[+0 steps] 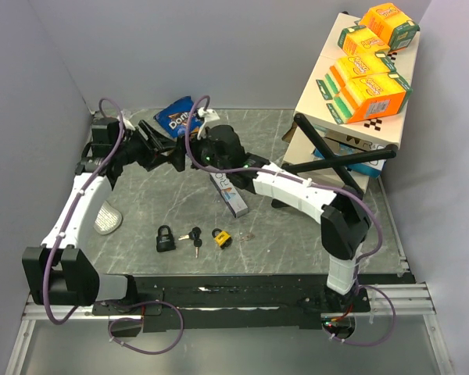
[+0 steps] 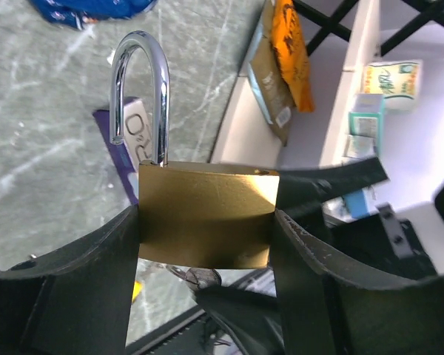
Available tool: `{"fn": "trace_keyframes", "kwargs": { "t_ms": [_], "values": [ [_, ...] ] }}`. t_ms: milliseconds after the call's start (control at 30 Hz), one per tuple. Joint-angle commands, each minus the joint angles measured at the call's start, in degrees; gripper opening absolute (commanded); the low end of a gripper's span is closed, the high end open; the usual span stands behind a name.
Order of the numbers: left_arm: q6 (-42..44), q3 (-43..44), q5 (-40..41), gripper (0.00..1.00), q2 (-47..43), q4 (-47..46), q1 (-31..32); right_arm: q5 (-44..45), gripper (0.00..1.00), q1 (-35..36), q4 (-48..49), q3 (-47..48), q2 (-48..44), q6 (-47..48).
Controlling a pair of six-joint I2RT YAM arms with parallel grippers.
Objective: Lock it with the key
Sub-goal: Pick up the lock from the center of the board.
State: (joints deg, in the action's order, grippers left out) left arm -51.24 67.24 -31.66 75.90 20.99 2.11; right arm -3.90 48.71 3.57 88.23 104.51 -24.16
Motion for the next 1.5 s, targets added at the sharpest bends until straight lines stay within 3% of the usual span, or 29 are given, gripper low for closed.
{"fn": "trace_keyframes", "kwargs": {
  "t_ms": [0,300,400,433,467,633,667,733,767,867,1000,1100,1267,1333,1467],
  "values": [
    [-6.32,-0.09,-3.94,0.01,-4.27,-7.02,-0.09,4.51,0.95,1.91,5.03,4.14,1.75,0.87],
    [-8.43,-1.50,-4.55,0.01,-6.29,-7.99,-0.09,12.07,0.40,3.76,4.78,7.48,4.56,1.75],
    [-8.70,-2.37,-4.47,0.01,-6.55,-8.25,-0.17,12.08,0.16,4.03,4.86,7.75,4.74,1.93],
    [-8.87,-2.55,-4.38,0.01,-6.55,-8.42,-0.26,12.16,0.03,4.03,4.52,7.75,4.83,1.84],
    [-9.13,-2.73,-4.20,0.01,-6.55,-8.51,-0.44,12.34,0.00,4.03,4.34,7.84,4.74,1.66],
    [-8.70,-3.35,-5.16,0.33,-6.55,-9.75,-1.23,11.73,0.00,4.03,3.02,7.58,3.42,1.57],
    [-8.26,-3.35,-5.25,0.59,-6.64,-9.48,-1.58,11.20,0.00,3.94,3.37,7.31,2.90,1.66],
    [-6.77,-3.43,-5.60,0.79,-6.99,-8.60,-3.50,9.18,0.00,3.76,3.63,6.35,1.14,2.45],
    [-6.16,-3.35,-5.95,0.97,-7.17,-8.17,-4.39,8.48,0.00,3.59,3.98,5.82,0.44,2.63],
    [-1.25,-2.56,-9.11,0.97,-7.78,-6.50,-8.16,5.32,0.00,2.36,4.86,2.75,-2.72,4.38],
    [17.77,5.94,-13.24,0.96,-6.82,3.77,-9.14,-3.28,0.00,-0.01,8.54,-4.53,-8.60,6.84],
    [33.71,9.57,-17.29,0.96,-6.73,11.50,-9.49,-16.89,0.00,-2.82,12.40,-9.55,-12.03,8.52],
    [65.22,11.42,-22.56,0.96,-8.22,26.50,-9.67,-36.13,0.00,-8.09,13.66,-12.64,-14.51,6.41],
    [73.44,11.07,-25.11,0.97,-8.49,31.54,-9.67,-39.94,0.00,-8.98,14.18,-13.08,-15.30,5.27],
    [100.98,8.97,-29.59,0.97,-9.36,43.32,-9.76,-50.05,0.00,-10.30,15.32,-13.70,-16.00,3.69]
  ]
}}
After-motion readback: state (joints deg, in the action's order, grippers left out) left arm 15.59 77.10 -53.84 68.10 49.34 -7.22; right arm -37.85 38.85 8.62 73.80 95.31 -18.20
